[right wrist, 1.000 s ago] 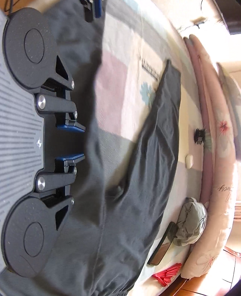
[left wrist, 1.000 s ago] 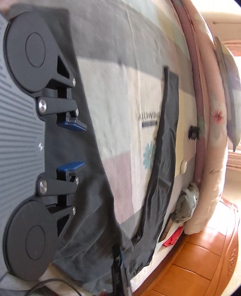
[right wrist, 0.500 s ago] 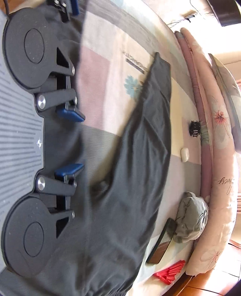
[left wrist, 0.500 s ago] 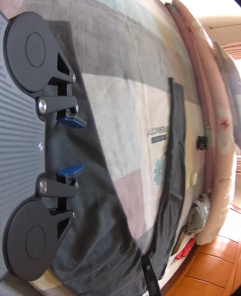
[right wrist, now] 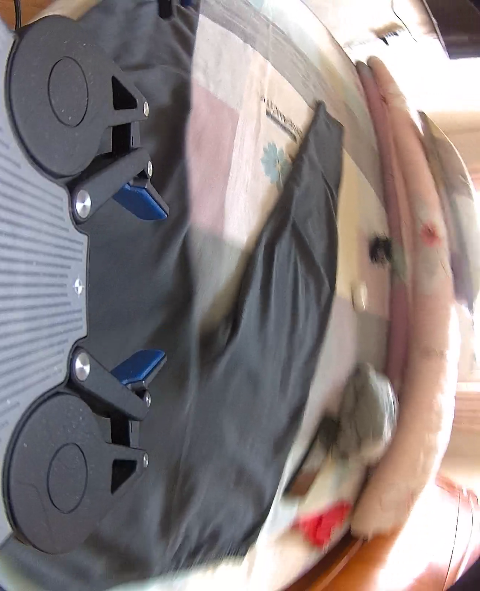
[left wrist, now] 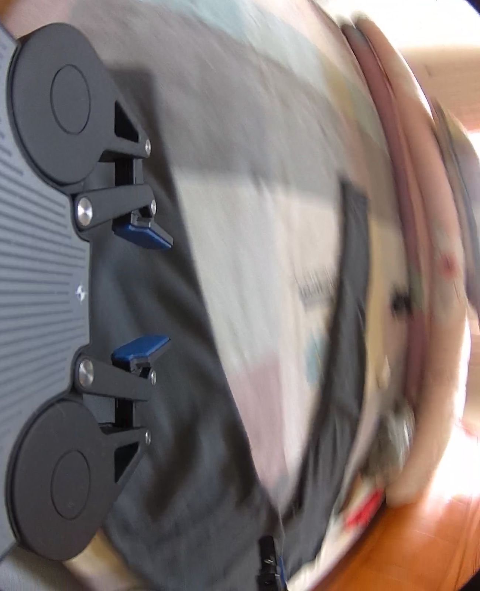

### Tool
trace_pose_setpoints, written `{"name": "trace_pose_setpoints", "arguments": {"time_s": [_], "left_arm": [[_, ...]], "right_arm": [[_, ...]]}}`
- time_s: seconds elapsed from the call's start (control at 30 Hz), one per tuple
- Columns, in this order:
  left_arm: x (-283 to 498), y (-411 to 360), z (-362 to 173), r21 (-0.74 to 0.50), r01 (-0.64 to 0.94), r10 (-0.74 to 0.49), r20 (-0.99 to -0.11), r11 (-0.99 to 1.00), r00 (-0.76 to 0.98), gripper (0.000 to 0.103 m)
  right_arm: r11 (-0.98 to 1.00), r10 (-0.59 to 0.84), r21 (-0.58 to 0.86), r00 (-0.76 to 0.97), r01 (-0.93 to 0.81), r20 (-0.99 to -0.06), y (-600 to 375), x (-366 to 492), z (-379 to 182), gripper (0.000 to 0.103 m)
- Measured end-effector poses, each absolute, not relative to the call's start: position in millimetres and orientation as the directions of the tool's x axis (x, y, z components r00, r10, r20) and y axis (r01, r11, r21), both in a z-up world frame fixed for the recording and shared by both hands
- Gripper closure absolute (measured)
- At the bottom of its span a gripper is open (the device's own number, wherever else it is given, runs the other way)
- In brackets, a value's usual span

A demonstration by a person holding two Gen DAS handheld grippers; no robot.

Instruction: Fold clothes

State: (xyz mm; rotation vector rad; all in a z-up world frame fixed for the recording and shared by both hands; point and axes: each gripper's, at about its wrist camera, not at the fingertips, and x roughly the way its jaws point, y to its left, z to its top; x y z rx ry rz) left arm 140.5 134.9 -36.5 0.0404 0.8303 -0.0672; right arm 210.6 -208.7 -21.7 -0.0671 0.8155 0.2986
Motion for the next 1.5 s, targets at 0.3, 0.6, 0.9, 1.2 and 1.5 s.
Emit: {"name": "trace_pose_setpoints", "arguments": {"time_s": [0.3,0.6,0.9,1.2,1.5], "left_arm": [[186.4,2.5,-45.8,-0.068,0.459,-0.379,-0.677,0.886,0.631,0.042],[155.2,17.4,-68.7,0.004,0.452,-0.295,-0.752,0.892,0.589,0.033],[153.0,30.5,-57.9,0.008,0.348,-0.226,-0.746,0.938,0.626,0.033],[163.2,42.5,-62.4,0.006,0.276,-0.173,-0.766,0.961,0.62,0.032],[166.8,31.8,-64.4,0.019,0.303,-0.181,-0.765,0.953,0.618,0.03]], "right_arm": [[0.997,0.064,0.029,0.6,-0.069,-0.797,-295.7,167.2,-66.9,0.012],[0.998,0.039,0.005,0.629,-0.056,-0.776,-298.1,140.6,-62.7,0.001],[0.972,0.219,0.218,0.697,-0.092,-0.683,-341.8,226.7,-48.2,0.001],[0.984,0.097,0.171,0.666,0.047,-0.74,-398.4,219.1,-52.5,0.006],[0.989,0.145,0.118,0.63,-0.085,-0.763,-346.8,240.6,-70.0,0.003]]}}
